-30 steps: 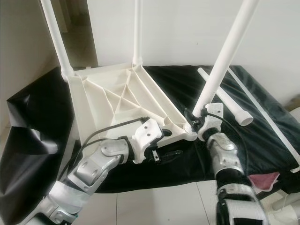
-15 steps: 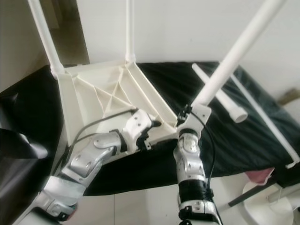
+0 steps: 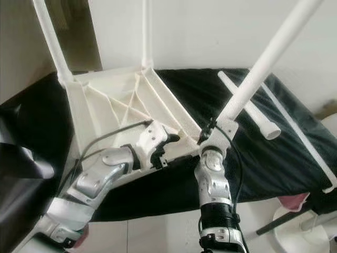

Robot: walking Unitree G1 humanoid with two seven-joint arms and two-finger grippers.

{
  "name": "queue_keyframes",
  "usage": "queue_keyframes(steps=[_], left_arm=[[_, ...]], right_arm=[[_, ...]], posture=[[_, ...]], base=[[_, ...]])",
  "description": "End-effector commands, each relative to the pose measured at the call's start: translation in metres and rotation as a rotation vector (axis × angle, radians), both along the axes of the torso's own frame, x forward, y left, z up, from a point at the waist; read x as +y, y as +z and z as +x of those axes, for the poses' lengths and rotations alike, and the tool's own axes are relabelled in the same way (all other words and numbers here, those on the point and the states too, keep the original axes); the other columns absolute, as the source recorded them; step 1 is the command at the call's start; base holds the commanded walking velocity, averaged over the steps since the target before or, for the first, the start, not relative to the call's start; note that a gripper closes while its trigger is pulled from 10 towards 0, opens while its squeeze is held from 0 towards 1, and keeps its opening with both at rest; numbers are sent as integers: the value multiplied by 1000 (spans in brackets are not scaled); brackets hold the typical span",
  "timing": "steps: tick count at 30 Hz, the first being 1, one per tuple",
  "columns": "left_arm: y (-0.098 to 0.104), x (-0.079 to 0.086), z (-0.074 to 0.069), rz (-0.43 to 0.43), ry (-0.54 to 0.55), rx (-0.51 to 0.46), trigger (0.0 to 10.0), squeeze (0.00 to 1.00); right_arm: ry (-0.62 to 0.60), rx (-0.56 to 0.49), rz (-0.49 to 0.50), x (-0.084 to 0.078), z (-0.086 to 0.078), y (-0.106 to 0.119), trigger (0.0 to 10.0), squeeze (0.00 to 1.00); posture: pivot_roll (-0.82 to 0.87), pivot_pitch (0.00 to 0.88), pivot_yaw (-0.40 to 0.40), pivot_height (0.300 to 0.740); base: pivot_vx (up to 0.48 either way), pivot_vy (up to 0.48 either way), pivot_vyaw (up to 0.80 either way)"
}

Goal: Building children table

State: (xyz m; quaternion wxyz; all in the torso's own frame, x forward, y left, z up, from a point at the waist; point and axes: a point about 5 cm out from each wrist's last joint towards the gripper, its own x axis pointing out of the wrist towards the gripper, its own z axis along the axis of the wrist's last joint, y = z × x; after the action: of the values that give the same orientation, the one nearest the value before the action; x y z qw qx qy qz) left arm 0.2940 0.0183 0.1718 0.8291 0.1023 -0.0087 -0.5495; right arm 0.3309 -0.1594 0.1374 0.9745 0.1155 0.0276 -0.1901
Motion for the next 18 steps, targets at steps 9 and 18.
queue_keyframes(steps=[9,18], left_arm=[[0,-1,0,-3,-7,3,10000,0],[1,-1,-1,-12,-2,7,10000,0]], right_arm=[[34,101,-2,-9,7,-6,10000,1000],[287,-83,-261,-27,14,26,10000,0]], posture=[[48,0,-53,740],[49,0,-54,740]], base=[[0,0,0],[0,0,0]])
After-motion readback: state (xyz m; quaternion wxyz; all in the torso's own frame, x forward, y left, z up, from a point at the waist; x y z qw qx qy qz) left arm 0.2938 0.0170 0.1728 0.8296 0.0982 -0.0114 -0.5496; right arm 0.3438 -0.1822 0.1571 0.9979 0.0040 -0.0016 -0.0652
